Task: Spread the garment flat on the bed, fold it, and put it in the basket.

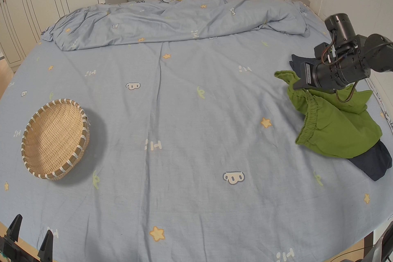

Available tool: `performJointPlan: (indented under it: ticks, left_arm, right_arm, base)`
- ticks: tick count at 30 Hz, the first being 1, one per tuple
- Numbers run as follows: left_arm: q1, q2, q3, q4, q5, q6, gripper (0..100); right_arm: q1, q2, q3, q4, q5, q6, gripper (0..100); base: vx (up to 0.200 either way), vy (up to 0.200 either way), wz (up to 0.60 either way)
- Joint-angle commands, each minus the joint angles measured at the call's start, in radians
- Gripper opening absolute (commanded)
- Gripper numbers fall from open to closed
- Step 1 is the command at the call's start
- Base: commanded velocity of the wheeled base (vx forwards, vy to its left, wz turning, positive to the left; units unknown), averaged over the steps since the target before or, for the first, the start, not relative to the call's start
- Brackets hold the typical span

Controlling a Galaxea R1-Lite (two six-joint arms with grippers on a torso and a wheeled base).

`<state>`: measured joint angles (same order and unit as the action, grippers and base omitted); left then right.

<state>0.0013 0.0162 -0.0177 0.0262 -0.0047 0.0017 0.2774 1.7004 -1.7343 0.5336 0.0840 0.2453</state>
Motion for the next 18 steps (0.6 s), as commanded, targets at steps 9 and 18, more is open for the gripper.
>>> performJointPlan:
  ticks: [9,18]
  left_arm:
    - [0.000,-0.015,0.007,0.000,0.000,0.000,100]
    - [0.000,-0.015,0.007,0.000,0.000,0.000,100]
  right_arm:
    - [0.448,-0.051,-0.027,0.012,0.125,0.196,0]
    - [0.638,-0.087,0.144,-0.208,0.125,0.247,0]
  base:
    - [0.000,0.000,0.00]
    - [0.000,0.000,0.00]
